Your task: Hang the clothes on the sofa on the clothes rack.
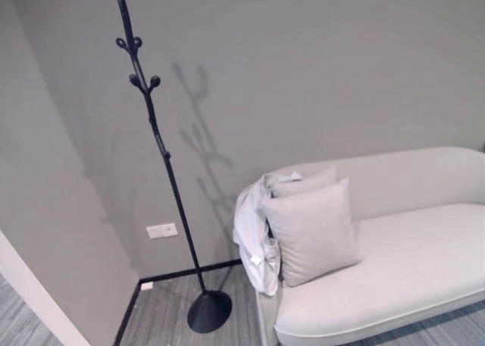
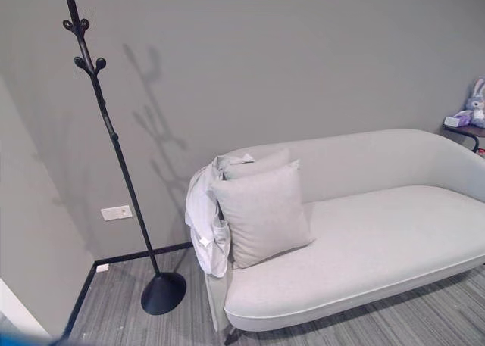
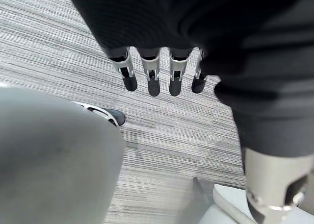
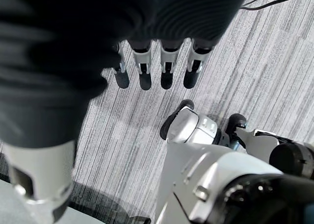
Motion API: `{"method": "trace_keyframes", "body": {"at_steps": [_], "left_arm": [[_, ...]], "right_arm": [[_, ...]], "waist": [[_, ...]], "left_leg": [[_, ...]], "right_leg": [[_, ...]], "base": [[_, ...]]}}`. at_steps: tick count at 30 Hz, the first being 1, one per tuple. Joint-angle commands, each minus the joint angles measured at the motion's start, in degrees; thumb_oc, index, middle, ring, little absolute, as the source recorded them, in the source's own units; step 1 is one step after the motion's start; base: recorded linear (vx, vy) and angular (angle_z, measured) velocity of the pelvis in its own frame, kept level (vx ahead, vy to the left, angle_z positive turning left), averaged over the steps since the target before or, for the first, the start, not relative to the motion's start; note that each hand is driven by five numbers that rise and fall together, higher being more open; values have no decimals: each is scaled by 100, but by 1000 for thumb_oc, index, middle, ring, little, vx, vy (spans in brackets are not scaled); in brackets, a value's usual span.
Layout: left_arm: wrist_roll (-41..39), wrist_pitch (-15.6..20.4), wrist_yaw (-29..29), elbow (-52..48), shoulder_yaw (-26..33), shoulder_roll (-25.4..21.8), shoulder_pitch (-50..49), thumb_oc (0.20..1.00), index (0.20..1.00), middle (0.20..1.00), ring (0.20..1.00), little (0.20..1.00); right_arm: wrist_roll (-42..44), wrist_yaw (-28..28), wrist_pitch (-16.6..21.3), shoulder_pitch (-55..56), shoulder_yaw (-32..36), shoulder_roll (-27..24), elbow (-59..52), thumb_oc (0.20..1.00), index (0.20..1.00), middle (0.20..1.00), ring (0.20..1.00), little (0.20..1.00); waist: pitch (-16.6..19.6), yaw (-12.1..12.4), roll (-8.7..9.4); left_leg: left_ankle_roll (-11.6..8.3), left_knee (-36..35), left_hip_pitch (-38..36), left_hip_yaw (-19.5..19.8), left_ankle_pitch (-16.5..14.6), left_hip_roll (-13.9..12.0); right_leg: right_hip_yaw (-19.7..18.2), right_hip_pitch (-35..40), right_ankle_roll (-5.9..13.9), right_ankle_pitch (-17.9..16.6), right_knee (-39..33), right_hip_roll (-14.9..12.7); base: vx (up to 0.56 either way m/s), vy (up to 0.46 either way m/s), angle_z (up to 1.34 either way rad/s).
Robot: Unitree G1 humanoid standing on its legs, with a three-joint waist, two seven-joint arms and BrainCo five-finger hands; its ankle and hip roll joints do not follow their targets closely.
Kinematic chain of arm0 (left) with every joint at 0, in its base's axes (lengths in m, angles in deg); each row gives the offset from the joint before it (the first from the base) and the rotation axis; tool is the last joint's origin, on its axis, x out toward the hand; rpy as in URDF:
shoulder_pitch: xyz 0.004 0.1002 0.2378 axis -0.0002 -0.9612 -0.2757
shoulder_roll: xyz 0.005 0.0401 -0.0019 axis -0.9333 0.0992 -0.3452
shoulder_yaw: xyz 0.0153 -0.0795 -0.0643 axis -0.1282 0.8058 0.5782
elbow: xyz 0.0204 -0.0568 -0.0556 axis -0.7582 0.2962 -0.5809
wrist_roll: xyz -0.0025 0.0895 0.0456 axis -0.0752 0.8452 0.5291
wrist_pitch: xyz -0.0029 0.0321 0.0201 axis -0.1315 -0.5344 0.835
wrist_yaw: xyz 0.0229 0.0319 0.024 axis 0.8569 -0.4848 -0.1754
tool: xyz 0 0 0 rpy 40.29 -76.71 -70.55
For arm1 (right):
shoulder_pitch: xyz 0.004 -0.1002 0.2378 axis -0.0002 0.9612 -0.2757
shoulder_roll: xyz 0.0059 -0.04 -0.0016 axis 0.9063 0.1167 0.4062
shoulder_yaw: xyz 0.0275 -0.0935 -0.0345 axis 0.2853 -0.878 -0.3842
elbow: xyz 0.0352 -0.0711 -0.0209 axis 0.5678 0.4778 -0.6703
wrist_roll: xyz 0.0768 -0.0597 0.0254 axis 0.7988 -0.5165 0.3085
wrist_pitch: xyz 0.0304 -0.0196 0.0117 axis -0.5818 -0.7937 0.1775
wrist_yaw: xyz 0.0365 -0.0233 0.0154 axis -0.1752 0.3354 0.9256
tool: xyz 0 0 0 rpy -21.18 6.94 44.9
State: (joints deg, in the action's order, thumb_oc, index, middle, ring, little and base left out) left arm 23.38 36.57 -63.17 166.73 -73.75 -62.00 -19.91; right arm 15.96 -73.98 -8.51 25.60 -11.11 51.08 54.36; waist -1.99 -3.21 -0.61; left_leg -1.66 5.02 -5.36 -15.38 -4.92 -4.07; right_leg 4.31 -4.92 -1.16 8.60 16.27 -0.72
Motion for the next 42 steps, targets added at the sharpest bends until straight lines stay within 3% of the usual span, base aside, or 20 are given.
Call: {"method": "trace_keyframes", "body": {"at_steps": [1,7,8,12,15,20,23,25,28,31,34,36,37,40,41,42], "left_arm": [[-487,143,-117,-8,237,210,312,1000,1000,1000,1000,1000],[-596,201,-104,-123,237,241,368,1000,1000,1000,1000,1000],[-721,260,-130,-186,185,286,408,1000,1000,1000,1000,1000],[-961,308,-179,-231,220,333,465,1000,1000,1000,1000,1000],[-1235,369,-225,-225,319,447,467,1000,1000,1000,1000,1000],[-1278,406,-273,-230,252,590,480,1000,1000,1000,1000,1000],[-1133,383,-202,-152,279,587,397,1000,1000,1000,1000,1000],[-1033,373,-177,-63,317,541,371,1000,1000,1000,1000,1000],[-685,445,-215,-143,187,408,424,1000,1000,1000,1000,1000],[-507,483,-300,-173,51,360,514,1000,1000,1000,1000,1000],[-467,532,-369,-294,-51,359,557,1000,1000,1000,1000,1000],[-419,579,-484,-442,-143,381,591,1000,1000,1000,1000,1000],[-407,616,-642,-517,-151,349,627,1000,1000,1000,1000,1000],[-428,654,-788,-665,-128,354,548,1000,1000,1000,1000,1000],[-412,665,-817,-779,-110,364,484,1000,1000,1000,1000,1000],[-383,667,-791,-872,-92,364,438,1000,1000,1000,1000,1000]], "right_arm": [[102,-57,131,-598,78,123,407,1000,1000,1000,1000,1000],[-87,-48,148,-604,43,54,341,1000,1000,1000,1000,1000],[-179,-44,174,-618,-18,14,284,1000,1000,1000,1000,1000],[-135,-49,170,-663,0,-53,236,1000,1000,1000,1000,1000],[-148,-67,186,-672,35,-130,207,1000,1000,1000,1000,1000],[-239,-62,168,-579,104,-211,239,1000,1000,1000,1000,1000],[-399,0,149,-448,206,-201,284,1000,1000,1000,1000,1000],[-421,16,128,-372,299,-196,363,1000,1000,1000,1000,1000],[-488,43,170,-357,321,-178,334,1000,1000,1000,1000,1000],[-557,-29,238,-432,303,-175,241,1000,1000,1000,1000,1000],[-777,-263,452,-529,184,-169,-37,1000,1000,1000,1000,1000],[-1231,-706,729,-590,-82,-120,-608,1000,1000,1000,1000,1000],[-1560,-1133,880,-636,-321,-32,-1206,1000,1000,1000,1000,1000],[-2311,-1597,954,-536,-722,10,-2266,1000,1000,1000,1000,1000],[-2720,-1783,949,-364,-884,-58,-3025,1000,1000,1000,1000,1000],[-3180,-1931,923,-210,-1002,-196,-3922,1000,1000,1000,1000,1000]], "waist": [[-307,-148,312],[-244,-125,346],[-264,-115,236],[-351,-134,129],[-371,-180,15],[-281,-197,-147],[-134,-200,-214],[-19,-189,-158],[125,-175,53],[185,-154,145],[118,-166,116],[-33,-210,6],[-163,-258,-69],[-208,-326,-78],[-236,-398,-97],[-301,-475,-161]], "left_leg": [[-195,1022,696,58,295,-200],[-165,585,906,130,531,-466],[-326,-136,1045,376,1152,-760],[-471,-801,1134,356,1519,-1041],[-576,-1002,1259,140,1570,-1303],[-770,-1002,1495,169,1700,-1425],[-763,-1002,1381,162,1740,-1340],[-713,-1002,1289,104,1790,-1155],[-469,-867,1234,-50,1528,-614],[-243,-849,1164,-87,1278,-205],[-1,-911,933,-97,1052,168],[207,-967,732,-113,898,347],[303,-1002,503,-148,726,424],[338,-1002,362,-180,578,486],[323,-1002,325,-163,538,484],[305,-1002,283,-153,503,424]], "right_leg": [[0,1003,239,-460,-1374,-128],[24,942,281,-362,-1291,-250],[-77,879,291,-249,-1196,-247],[-208,850,319,-102,-1059,-283],[-294,948,393,24,-1021,-385],[-516,1350,491,225,-1172,-564],[-612,1621,617,204,-1331,-752],[-628,1779,763,73,-1480,-989],[-742,1661,1038,-574,-1406,-1510],[-868,1490,1136,-1261,-1125,-1821],[-950,1242,1053,-2075,-404,-2020],[-892,948,883,-2514,321,-2131],[-659,666,827,-2496,834,-2257],[-537,364,833,-2432,1026,-2221],[-501,210,805,-2178,956,-2015],[-447,27,722,-1598,828,-1735]], "base": [[-89,-56,8],[41,24,3],[94,89,8],[112,109,10],[205,143,6],[269,149,-25],[442,235,-35],[480,256,-22],[421,269,-7],[257,225,-20],[207,229,-11],[188,306,-4],[206,303,4],[113,111,10],[158,68,12],[153,17,-5]]}}
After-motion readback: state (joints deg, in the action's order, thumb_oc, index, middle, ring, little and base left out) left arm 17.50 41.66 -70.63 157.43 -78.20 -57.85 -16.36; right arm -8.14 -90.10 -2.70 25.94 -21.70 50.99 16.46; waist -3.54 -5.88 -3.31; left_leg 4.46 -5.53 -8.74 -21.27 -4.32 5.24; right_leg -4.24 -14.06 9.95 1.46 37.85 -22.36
